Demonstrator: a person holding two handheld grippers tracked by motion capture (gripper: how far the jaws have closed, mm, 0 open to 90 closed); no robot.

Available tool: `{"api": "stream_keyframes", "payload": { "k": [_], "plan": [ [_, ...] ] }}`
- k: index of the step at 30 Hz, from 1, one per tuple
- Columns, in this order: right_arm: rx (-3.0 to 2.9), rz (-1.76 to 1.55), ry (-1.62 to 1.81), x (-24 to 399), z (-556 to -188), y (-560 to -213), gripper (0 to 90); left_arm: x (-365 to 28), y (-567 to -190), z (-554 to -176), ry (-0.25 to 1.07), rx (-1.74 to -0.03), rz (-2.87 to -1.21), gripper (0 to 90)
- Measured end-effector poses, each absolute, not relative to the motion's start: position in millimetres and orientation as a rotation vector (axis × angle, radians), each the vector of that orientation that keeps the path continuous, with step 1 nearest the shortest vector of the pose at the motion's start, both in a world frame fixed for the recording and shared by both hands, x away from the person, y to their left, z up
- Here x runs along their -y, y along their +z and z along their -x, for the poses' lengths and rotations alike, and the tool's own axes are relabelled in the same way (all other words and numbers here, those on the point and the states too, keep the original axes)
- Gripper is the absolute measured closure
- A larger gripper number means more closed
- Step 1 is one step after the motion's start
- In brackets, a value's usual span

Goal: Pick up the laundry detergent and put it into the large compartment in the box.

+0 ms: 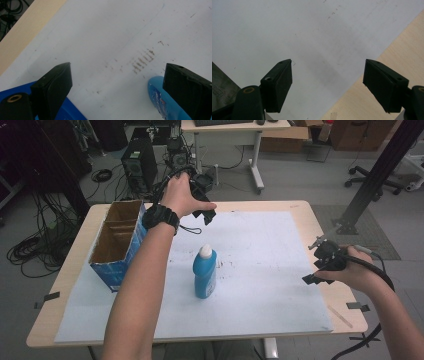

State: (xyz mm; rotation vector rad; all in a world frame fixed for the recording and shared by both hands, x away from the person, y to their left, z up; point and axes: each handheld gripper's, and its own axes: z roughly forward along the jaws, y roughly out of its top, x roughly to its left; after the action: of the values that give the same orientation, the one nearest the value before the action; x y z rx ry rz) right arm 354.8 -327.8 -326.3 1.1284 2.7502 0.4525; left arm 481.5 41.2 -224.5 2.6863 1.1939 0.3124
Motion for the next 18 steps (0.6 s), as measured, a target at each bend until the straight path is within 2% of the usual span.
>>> {"api": "stream_keyframes", "payload": {
  "k": [18],
  "plan": [
    [-2.746,-1.169,0.433,325,-352,-314,22.9,-40,-209,-474,0.292,-1.198,-2.642,9.2]
  ]
}}
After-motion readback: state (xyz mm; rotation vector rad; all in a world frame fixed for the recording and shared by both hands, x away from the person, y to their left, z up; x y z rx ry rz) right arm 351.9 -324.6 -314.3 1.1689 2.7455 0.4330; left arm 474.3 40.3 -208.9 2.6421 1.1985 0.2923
